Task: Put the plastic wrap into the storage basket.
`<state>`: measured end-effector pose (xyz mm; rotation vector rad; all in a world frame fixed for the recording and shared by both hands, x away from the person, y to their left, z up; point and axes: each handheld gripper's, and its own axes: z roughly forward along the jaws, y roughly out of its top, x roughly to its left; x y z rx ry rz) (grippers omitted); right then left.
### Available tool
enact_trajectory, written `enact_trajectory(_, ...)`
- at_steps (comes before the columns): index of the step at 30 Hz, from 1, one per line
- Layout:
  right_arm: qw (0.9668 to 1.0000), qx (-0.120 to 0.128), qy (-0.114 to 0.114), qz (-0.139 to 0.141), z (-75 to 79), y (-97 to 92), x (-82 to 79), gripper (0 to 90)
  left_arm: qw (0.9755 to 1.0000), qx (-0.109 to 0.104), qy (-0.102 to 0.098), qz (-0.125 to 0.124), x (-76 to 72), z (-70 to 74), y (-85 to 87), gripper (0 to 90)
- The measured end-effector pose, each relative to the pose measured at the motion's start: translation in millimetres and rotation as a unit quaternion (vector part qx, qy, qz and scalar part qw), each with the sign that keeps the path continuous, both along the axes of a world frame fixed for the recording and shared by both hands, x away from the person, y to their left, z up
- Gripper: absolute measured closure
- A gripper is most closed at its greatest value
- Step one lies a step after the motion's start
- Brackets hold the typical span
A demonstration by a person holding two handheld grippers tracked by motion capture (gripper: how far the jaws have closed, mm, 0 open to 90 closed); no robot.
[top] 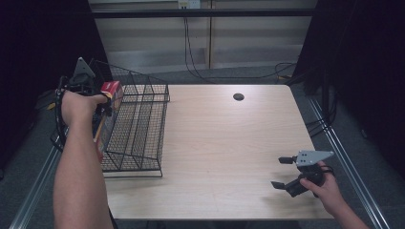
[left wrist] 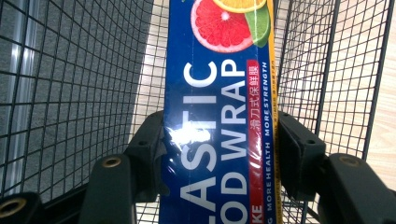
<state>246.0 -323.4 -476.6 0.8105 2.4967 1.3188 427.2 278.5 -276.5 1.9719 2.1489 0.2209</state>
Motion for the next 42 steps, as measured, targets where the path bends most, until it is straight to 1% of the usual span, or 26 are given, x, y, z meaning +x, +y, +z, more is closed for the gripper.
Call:
enact_trajectory(3,1.0,-0.002,-0.002,-0.002,-1.0,0.5,0.5,4.1,0.9999,-0.004,0.005,0.012,1.6,-2.1,-1.2,42.8)
enact_trajectory(5,1.0,0.0,-0.002,0.0,-1.2,0.1,0.8,4.1,1.0,0.004,0.004,0.007,3.1,-3.7,0.5,42.7)
enact_trajectory(6,1.0,0.001,0.0,-0.002,-1.3,-0.3,0.6,4.1,0.9999,-0.002,0.008,0.008,3.5,-4.6,0.9,42.7)
enact_trajectory(8,1.0,0.0,0.0,-0.004,-1.9,-1.2,0.7,4.1,0.9999,0.001,0.01,0.007,4.2,-6.5,1.3,42.6)
enact_trajectory(9,1.0,0.0,0.004,-0.001,-2.2,-1.8,0.8,4.1,0.9999,0.005,0.01,0.008,4.3,-7.3,1.1,42.5)
enact_trajectory(11,1.0,0.0,0.004,-0.003,-2.4,-2.3,0.7,4.1,0.9998,0.001,0.008,0.018,4.6,-8.6,0.4,42.4)
enact_trajectory(12,1.0,0.001,0.006,-0.003,-2.3,-2.1,0.2,4.1,0.9998,-0.002,0.009,0.016,4.8,-8.9,1.1,42.5)
enact_trajectory(13,1.0,0.0,0.004,-0.004,-2.2,-2.2,-0.2,4.1,0.9999,0.003,0.011,0.01,5.1,-8.7,2.2,42.5)
enact_trajectory(16,1.0,-0.001,0.003,-0.005,-2.7,-2.1,-1.5,4.1,0.9999,-0.001,0.013,0.009,5.4,-9.3,3.6,42.4)
enact_trajectory(18,1.0,0.0,0.001,-0.007,-2.4,-2.9,-1.5,4.1,0.9998,-0.001,0.012,0.015,5.6,-10.6,2.5,42.3)
enact_trajectory(20,0.9999,0.0,0.001,-0.01,-2.1,-3.2,-1.6,4.1,0.9998,0.006,0.018,0.008,6.4,-11.5,2.4,42.1)
enact_trajectory(21,1.0,0.0,0.001,-0.01,-2.0,-3.0,-1.5,4.1,0.9998,0.001,0.018,0.011,6.5,-12.8,1.4,42.0)
enact_trajectory(23,1.0,-0.002,0.001,-0.007,-2.5,-2.6,-1.5,4.1,0.9998,0.005,0.017,0.011,6.6,-15.5,1.1,41.8)
enact_trajectory(24,1.0,-0.001,0.003,-0.006,-2.7,-2.2,-1.8,4.1,0.9997,0.0,0.022,0.012,6.9,-16.2,1.3,41.7)
enact_trajectory(26,1.0,-0.001,0.004,-0.002,-2.6,-2.6,-1.9,4.1,0.9998,0.013,0.016,0.006,7.6,-17.4,-0.1,41.4)
enact_trajectory(27,1.0,0.0,0.003,-0.004,-2.8,-2.5,-1.9,4.1,0.9998,0.009,0.02,0.002,8.0,-15.6,-0.2,41.1)
enact_trajectory(28,1.0,-0.001,0.004,-0.007,-2.8,-2.7,-2.0,4.1,0.9999,0.005,0.009,0.006,8.0,-14.5,-1.5,40.7)
enact_trajectory(30,1.0,0.0,0.005,-0.005,-2.8,-3.2,-1.2,4.1,0.9998,-0.016,-0.002,0.009,8.7,-10.2,-2.2,39.8)
enact_trajectory(31,1.0,-0.001,0.005,-0.007,-2.9,-2.8,-1.7,4.1,0.9998,-0.014,-0.007,0.012,8.8,-8.5,-4.3,38.9)
enact_trajectory(32,1.0,-0.003,0.004,-0.007,-3.0,-2.5,-2.0,4.1,0.9999,-0.007,-0.008,0.002,9.0,-6.3,-4.7,38.2)
enact_trajectory(33,1.0,-0.002,0.004,-0.003,-2.9,-2.7,-2.1,4.1,0.9999,-0.007,-0.011,0.001,9.0,-5.1,-6.2,38.1)
enact_trajectory(34,1.0,-0.002,0.004,-0.003,-2.7,-2.7,-2.6,4.1,0.9998,-0.015,-0.012,0.004,8.7,-4.3,-8.6,37.9)
enact_trajectory(35,1.0,-0.001,0.007,-0.003,-2.4,-2.6,-3.2,4.1,0.9998,-0.01,-0.017,-0.002,8.4,-3.4,-9.9,37.3)
enact_trajectory(36,1.0,-0.001,0.002,-0.005,-2.2,-2.6,-3.4,4.1,0.9997,-0.01,-0.022,-0.005,8.0,-2.6,-11.6,36.0)
enact_trajectory(40,1.0,-0.001,0.001,-0.004,-0.6,-3.0,-4.3,4.1,0.9991,-0.021,-0.033,-0.014,5.9,1.1,-18.8,32.0)
enact_trajectory(42,1.0,-0.004,0.002,-0.002,-1.0,-3.0,-5.1,4.1,0.9985,-0.028,-0.042,-0.02,4.9,2.9,-22.4,29.8)
